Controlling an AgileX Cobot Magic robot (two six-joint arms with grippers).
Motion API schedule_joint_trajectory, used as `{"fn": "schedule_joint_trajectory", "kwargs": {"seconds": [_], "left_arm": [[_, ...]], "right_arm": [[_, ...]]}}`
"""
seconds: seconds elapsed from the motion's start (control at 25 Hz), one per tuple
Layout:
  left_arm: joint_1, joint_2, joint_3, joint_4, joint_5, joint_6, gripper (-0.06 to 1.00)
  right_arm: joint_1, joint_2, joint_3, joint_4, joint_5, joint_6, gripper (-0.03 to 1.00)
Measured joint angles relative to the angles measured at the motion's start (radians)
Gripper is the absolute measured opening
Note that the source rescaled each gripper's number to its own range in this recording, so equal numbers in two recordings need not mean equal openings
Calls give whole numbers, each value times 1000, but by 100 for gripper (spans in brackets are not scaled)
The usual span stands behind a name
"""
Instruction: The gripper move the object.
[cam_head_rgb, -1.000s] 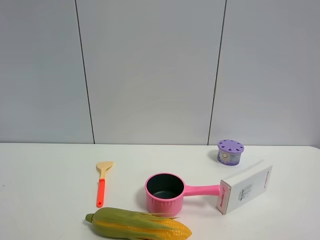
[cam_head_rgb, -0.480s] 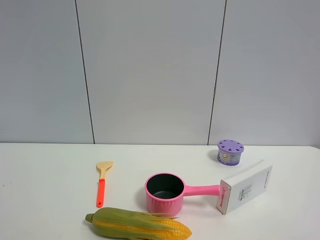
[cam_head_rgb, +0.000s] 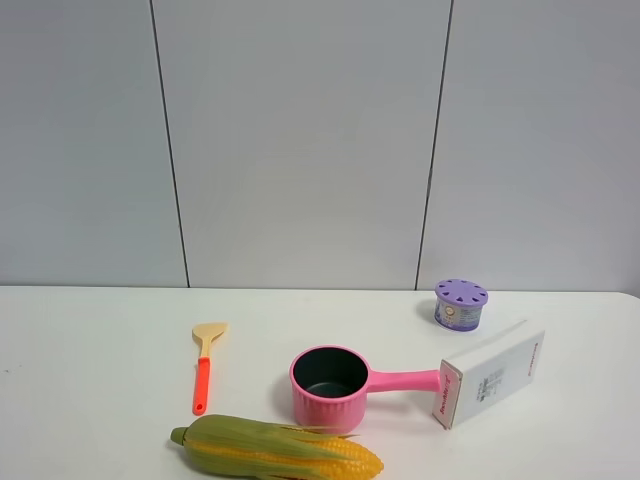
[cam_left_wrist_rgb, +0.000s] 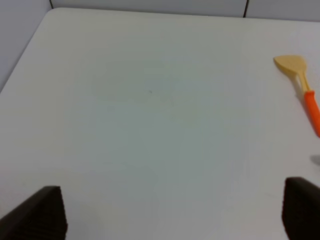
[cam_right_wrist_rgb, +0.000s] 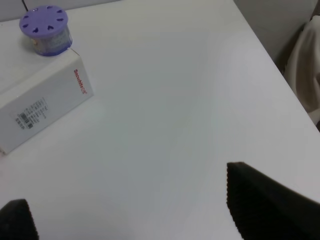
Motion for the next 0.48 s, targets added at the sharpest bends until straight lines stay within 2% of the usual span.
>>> {"fn": "schedule_joint_trajectory", "kwargs": {"seconds": [0.48], "left_arm": [[0,0,0,0,0,0,100]], "right_arm": [[0,0,0,0,0,0,71]]}}
